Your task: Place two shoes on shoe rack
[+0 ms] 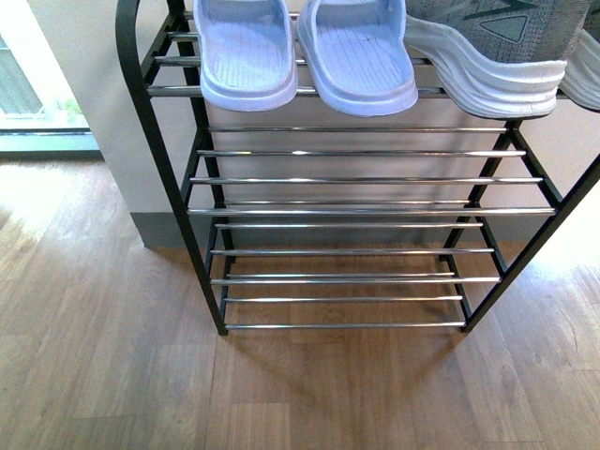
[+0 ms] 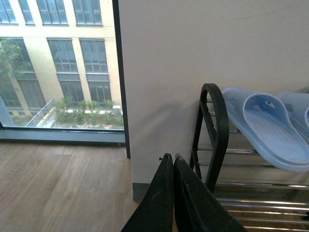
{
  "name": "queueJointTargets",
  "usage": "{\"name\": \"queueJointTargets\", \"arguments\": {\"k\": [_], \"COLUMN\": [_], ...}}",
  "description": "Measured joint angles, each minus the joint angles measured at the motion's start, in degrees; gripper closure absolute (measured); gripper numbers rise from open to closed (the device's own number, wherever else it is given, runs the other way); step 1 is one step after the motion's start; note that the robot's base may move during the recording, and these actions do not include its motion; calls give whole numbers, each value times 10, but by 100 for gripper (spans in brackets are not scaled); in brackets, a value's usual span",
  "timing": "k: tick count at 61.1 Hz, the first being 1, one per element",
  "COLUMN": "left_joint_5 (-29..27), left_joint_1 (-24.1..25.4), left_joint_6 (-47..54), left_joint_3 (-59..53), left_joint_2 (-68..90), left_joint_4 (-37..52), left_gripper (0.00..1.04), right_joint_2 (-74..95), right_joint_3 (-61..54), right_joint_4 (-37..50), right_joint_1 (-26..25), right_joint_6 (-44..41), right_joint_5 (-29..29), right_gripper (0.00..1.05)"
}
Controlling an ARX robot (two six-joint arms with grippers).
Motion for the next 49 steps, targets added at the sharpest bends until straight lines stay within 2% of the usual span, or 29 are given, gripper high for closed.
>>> {"name": "queueJointTargets", "arguments": {"k": [16, 21, 24, 49], "left_joint_5": [44, 101, 100, 106], "left_joint_1": [44, 89, 102, 107], "left_joint_6": [1, 2, 2, 2], "left_joint_3": [-45, -56, -61, -93], "left_joint_2": [-69, -93, -103, -182], "left_joint_4": [-23, -37, -43, -81], "left_gripper": [104, 103, 103, 104], "right_joint_2": [0, 0, 0, 0], "right_joint_3": [0, 0, 0, 0], "right_joint_4": [0, 0, 0, 0], "right_joint_1": [0, 0, 0, 0], "right_joint_6": [0, 0, 0, 0], "right_joint_5": [0, 0, 0, 0], "right_gripper": [9, 9, 9, 9]}}
